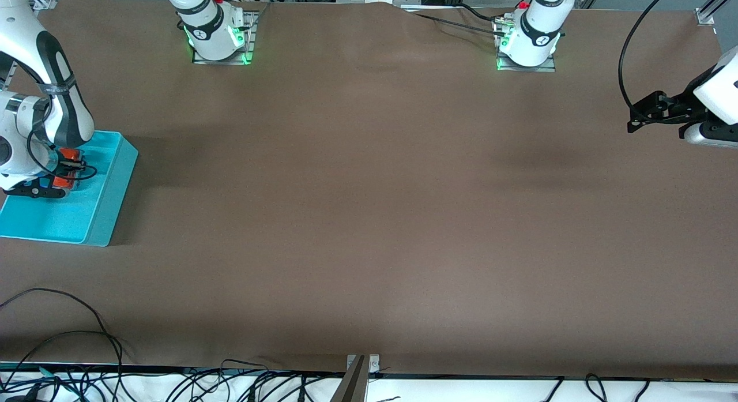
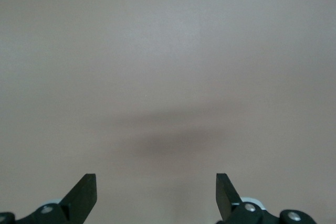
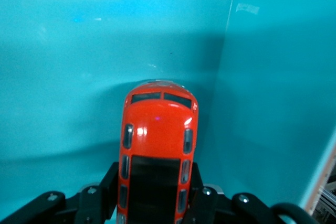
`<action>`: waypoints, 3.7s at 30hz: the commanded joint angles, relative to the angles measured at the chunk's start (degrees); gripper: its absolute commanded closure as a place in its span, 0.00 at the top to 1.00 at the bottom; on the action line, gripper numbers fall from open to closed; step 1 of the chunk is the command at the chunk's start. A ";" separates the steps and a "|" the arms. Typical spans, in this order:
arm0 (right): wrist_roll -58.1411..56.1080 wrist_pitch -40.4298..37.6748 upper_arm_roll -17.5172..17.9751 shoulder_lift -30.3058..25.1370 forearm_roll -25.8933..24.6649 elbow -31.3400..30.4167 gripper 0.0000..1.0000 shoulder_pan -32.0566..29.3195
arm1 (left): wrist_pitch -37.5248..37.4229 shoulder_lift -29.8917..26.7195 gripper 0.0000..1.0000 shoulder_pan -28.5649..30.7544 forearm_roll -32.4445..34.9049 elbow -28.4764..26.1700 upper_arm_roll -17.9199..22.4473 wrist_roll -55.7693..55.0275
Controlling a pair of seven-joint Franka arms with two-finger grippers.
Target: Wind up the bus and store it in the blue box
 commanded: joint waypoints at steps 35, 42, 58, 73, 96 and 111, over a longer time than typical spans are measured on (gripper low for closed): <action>2.92 -20.23 9.15 -13.21 -0.04 1.27 1.00 -0.85 | -1.60 1.25 1.00 0.06 0.18 2.60 0.04 -0.40; 2.92 -26.64 12.58 -19.01 0.31 1.01 1.00 -0.94 | -1.60 1.25 1.00 0.06 0.18 2.51 -0.05 -0.75; 2.39 -39.65 13.38 -32.37 28.16 5.74 1.00 -0.85 | -1.69 1.25 1.00 -0.02 0.18 2.51 -0.05 -0.48; 5.89 -46.87 13.03 -36.15 33.70 12.25 1.00 9.25 | -1.60 1.25 1.00 0.42 0.18 2.34 -0.05 -0.66; 15.22 -42.47 13.20 -29.47 31.95 17.00 1.00 18.05 | -2.13 1.25 1.00 0.33 0.18 2.16 -0.22 -0.92; 13.55 -41.86 13.20 -28.77 28.35 16.83 1.00 18.05 | -1.78 1.95 1.00 -0.38 0.35 2.60 -0.31 -1.10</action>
